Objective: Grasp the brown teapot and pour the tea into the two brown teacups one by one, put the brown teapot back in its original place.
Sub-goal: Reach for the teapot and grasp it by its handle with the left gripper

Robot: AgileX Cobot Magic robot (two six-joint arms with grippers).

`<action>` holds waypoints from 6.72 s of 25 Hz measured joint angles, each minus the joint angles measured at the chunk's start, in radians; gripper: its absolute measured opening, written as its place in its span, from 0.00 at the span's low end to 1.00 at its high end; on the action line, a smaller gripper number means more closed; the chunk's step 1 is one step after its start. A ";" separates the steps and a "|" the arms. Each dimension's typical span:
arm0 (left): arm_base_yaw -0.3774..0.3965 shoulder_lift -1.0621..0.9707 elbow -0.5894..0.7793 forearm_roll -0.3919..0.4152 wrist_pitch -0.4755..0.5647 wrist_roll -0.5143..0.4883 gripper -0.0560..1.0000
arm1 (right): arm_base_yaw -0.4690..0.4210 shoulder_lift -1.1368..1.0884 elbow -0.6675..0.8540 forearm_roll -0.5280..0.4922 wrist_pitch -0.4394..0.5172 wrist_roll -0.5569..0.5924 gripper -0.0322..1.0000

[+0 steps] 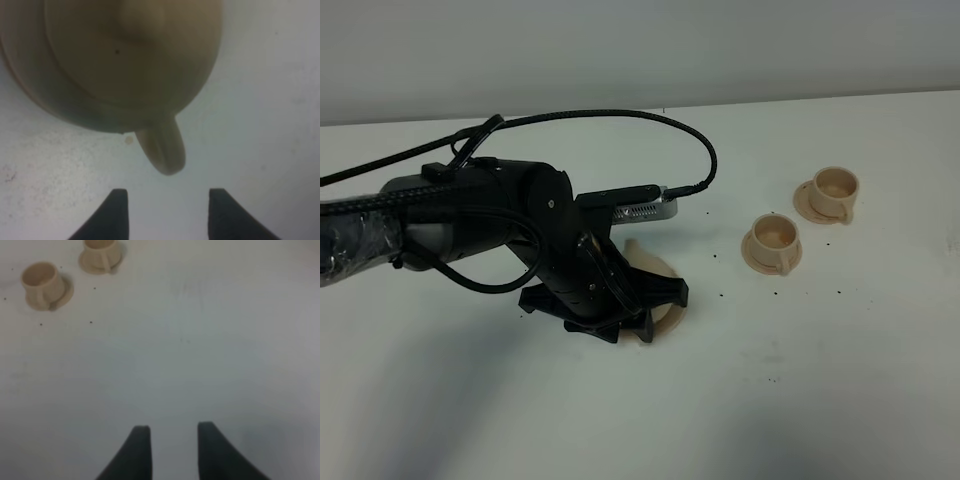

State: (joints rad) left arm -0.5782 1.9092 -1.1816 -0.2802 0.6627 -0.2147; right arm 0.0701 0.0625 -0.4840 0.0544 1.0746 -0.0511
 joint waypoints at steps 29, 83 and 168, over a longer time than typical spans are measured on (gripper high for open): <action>0.000 0.019 0.000 0.237 0.049 -0.143 0.42 | 0.000 0.000 0.000 0.000 -0.001 0.000 0.26; 0.060 -0.261 0.000 0.433 0.124 0.909 0.26 | 0.000 0.000 0.000 0.000 -0.001 0.002 0.26; 0.040 0.273 -0.490 0.382 0.436 1.190 0.50 | 0.000 0.000 0.000 0.000 -0.001 0.002 0.26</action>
State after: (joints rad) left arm -0.5380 2.1826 -1.6712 0.1018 1.0990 0.9758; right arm 0.0701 0.0625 -0.4840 0.0544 1.0737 -0.0486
